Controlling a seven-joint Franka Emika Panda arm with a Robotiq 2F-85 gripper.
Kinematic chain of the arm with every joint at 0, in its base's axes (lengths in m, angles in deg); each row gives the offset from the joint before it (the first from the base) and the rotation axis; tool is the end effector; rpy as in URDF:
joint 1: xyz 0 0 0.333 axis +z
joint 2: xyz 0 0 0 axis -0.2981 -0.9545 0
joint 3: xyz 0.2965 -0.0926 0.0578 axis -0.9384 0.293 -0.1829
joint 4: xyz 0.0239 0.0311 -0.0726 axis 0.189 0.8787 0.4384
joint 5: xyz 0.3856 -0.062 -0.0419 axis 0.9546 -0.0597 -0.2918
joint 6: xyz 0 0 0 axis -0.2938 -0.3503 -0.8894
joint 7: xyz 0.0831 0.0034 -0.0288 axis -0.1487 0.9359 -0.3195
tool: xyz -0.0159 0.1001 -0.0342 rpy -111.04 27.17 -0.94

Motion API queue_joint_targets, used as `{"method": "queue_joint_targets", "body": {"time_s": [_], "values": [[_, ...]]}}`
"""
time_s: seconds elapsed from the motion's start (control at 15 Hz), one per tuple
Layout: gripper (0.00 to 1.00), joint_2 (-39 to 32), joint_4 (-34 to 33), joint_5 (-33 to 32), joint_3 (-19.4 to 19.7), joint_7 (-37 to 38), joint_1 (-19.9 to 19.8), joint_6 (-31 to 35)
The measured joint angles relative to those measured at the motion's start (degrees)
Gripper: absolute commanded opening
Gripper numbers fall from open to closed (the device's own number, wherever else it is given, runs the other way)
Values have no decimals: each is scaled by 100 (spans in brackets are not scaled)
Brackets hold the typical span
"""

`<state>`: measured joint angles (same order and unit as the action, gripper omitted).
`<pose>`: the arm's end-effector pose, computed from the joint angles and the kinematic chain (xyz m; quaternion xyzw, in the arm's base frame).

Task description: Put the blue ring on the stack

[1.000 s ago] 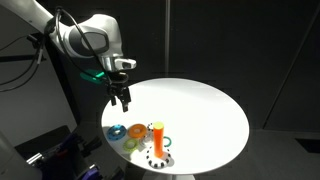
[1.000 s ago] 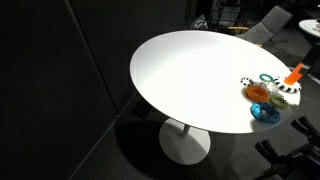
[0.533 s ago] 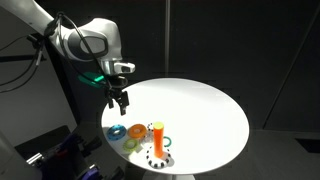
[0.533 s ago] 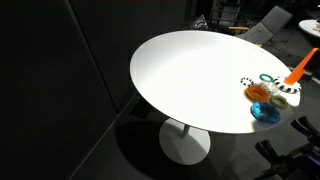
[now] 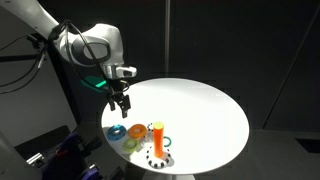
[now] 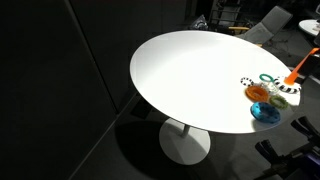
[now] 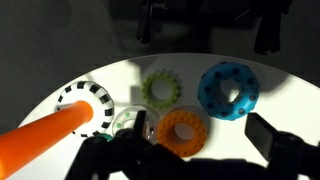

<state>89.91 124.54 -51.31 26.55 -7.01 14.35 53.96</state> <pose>0.3869 -0.0218 0.2760 0.9963 0.0287 -0.0599 0.0545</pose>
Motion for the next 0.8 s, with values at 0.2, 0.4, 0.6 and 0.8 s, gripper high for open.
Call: {"method": "queue_joint_targets", "body": {"time_s": [0.2,0.4,0.6,0.8], "values": [[100,-317,35,5,52,0,0,417],[100,-625,116,39,70,-4,0,883],[100,-890,227,105,70,-64,0,1307],[100,-1136,317,283,70,-231,0,1647]]}}
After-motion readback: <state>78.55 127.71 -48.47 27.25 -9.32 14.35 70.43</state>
